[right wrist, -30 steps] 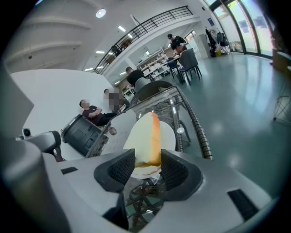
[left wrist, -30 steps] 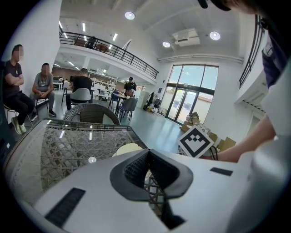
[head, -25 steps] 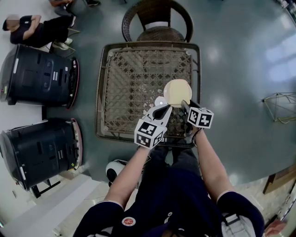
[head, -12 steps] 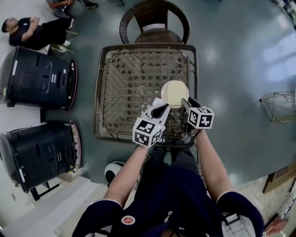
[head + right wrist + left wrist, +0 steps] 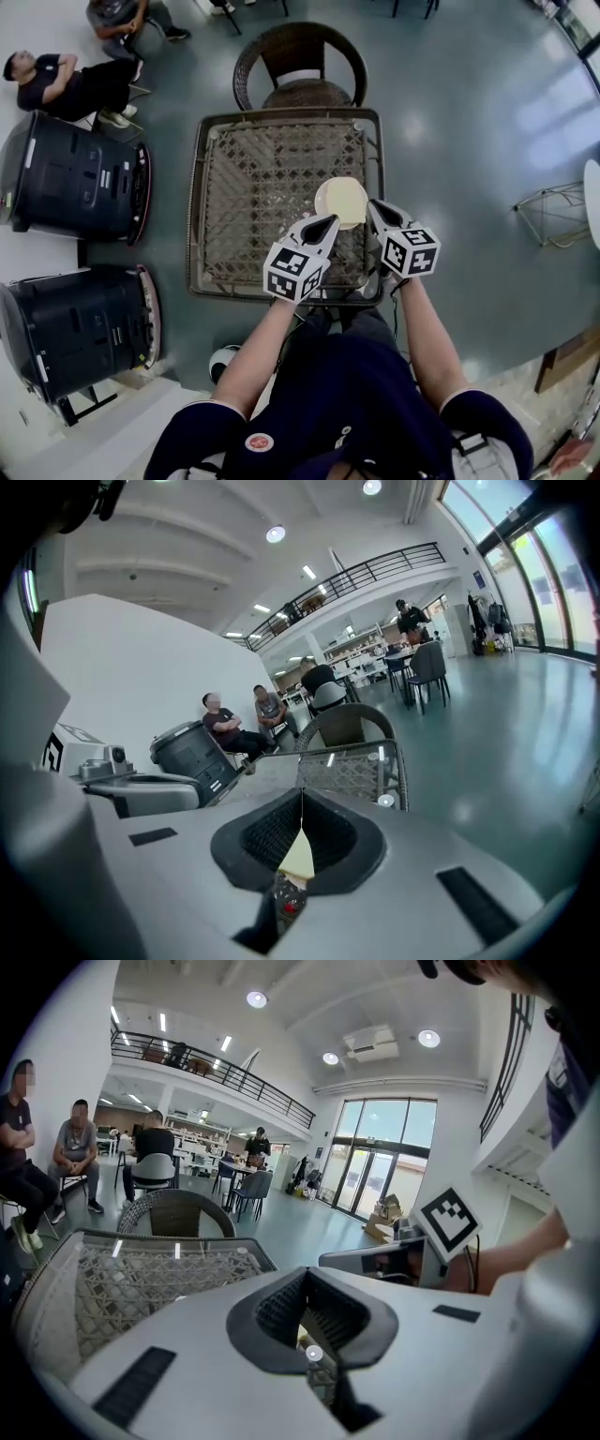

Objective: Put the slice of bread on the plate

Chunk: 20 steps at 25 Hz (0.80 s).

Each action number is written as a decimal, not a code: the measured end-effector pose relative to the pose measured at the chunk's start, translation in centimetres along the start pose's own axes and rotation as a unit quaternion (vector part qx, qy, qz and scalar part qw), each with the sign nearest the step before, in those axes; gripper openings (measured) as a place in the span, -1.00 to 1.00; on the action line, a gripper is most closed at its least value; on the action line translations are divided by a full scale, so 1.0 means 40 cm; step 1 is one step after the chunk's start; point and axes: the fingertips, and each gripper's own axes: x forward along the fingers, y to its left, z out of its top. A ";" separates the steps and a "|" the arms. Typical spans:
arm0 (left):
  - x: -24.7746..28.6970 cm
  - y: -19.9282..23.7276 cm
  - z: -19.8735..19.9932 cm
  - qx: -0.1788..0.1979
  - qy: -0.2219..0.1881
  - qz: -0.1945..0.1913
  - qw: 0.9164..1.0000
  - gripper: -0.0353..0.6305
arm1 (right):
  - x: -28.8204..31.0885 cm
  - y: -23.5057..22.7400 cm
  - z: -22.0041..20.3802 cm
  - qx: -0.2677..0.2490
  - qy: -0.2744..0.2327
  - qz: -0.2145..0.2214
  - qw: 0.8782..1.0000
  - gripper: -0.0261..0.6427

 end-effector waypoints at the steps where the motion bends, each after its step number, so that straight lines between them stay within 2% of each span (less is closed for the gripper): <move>1: -0.002 -0.006 0.006 0.000 -0.002 -0.002 1.000 -0.88 | -0.011 0.007 0.012 -0.003 -0.005 0.002 1.000 -0.90; 9: -0.029 -0.080 0.094 0.028 -0.037 -0.028 0.999 -0.88 | -0.104 0.096 0.111 -0.066 -0.048 0.031 0.996 -0.90; 14: -0.050 -0.117 0.147 0.052 -0.055 -0.039 0.996 -0.88 | -0.163 0.143 0.168 -0.084 -0.081 0.051 0.992 -0.90; 20: -0.079 -0.142 0.178 0.059 -0.067 -0.046 0.995 -0.88 | -0.213 0.180 0.202 -0.093 -0.105 0.062 0.988 -0.90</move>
